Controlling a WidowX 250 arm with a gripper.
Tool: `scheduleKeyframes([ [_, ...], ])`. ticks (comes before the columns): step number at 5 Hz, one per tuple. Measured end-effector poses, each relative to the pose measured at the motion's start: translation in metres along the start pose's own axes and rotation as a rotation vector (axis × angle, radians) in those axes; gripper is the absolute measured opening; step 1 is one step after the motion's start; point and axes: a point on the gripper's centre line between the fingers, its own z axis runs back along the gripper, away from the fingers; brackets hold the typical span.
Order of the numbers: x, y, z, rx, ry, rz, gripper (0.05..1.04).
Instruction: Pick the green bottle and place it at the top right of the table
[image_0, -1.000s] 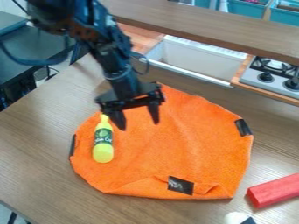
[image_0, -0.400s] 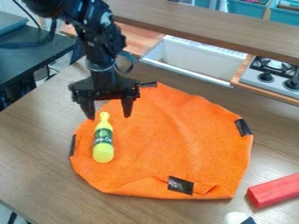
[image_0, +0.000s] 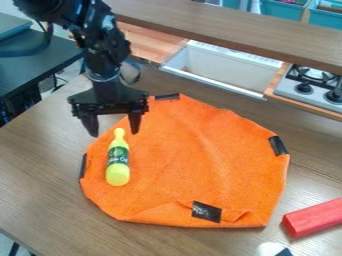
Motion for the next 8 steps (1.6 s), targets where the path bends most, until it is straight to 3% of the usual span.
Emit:
scheduleKeyframes([
  [3, -0.013, 0.007, -0.022, -0.037, 0.022, -0.037, 1.0],
  [6, -0.018, 0.008, -0.039, -0.057, -0.042, 0.028, 0.956],
  [8, -0.016, 0.005, -0.044, -0.081, -0.063, 0.076, 0.535],
])
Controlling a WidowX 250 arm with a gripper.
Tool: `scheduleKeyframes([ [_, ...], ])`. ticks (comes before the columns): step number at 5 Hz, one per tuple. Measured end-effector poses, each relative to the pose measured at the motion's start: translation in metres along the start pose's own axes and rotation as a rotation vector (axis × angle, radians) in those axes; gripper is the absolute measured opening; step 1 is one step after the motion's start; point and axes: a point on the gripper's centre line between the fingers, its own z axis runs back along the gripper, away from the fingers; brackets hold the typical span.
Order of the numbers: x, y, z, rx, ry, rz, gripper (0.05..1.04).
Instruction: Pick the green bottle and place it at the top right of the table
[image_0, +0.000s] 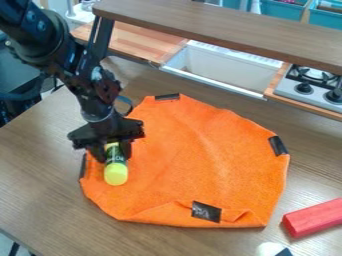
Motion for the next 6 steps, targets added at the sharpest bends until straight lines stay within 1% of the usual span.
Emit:
scheduleKeyframes([
  [2, -0.003, -0.003, -0.001, -0.022, 0.019, 0.012, 0.532],
  [3, -0.005, 0.0, 0.004, -0.048, 0.062, 0.027, 0.532],
  [4, 0.014, -0.004, 0.026, -0.112, 0.061, 0.066, 0.532],
  [5, 0.03, 0.001, 0.042, -0.16, 0.08, 0.102, 0.532],
  [6, 0.049, 0.008, 0.051, -0.147, 0.062, 0.081, 0.532],
])
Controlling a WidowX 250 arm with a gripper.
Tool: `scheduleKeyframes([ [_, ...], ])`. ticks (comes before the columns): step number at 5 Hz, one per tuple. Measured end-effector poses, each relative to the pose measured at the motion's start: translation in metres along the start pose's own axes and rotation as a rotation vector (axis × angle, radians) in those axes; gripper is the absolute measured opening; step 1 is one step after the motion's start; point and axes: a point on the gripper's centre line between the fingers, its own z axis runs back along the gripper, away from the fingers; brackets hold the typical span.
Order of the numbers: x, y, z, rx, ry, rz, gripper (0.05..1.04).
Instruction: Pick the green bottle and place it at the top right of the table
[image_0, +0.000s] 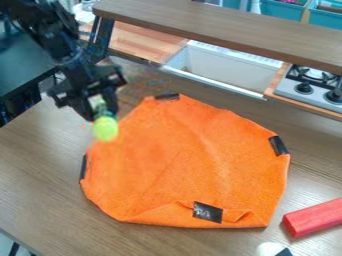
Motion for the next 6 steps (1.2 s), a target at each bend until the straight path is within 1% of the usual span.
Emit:
scheduleKeyframes([
  [1, 0.01, 0.016, -0.01, 0.068, 0.01, -0.085, 0.532],
  [2, 0.02, 0.03, -0.007, 0.089, 0.008, -0.195, 0.532],
  [3, 0.029, 0.035, -0.009, 0.07, 0.046, -0.331, 0.532],
  [4, 0.037, 0.036, -0.011, 0.04, 0.068, -0.393, 0.532],
  [5, 0.042, 0.035, -0.022, 0.025, 0.084, -0.444, 0.532],
  [6, 0.047, 0.035, -0.031, 0.012, 0.073, -0.484, 0.532],
])
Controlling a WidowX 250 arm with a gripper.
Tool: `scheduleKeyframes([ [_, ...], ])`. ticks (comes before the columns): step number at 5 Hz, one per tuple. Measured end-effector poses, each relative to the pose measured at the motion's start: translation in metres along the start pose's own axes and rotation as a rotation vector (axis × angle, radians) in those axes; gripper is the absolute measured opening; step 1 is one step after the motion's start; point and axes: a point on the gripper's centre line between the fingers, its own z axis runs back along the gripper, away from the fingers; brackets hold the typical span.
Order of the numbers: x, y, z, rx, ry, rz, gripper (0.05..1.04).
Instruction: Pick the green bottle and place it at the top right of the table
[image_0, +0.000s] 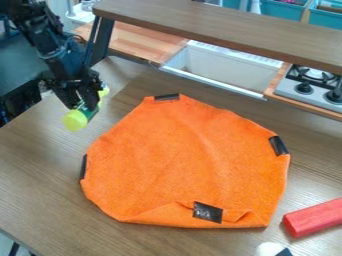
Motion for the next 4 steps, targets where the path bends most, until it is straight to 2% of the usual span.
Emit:
scheduleKeyframes([
  [2, 0.011, 0.009, -0.02, 0.012, -0.011, -0.018, 0.532],
  [3, 0.018, 0.013, -0.023, 0.025, -0.022, -0.014, 0.532],
  [4, 0.02, 0.022, -0.036, 0.046, 0.0, 0.005, 0.532],
])
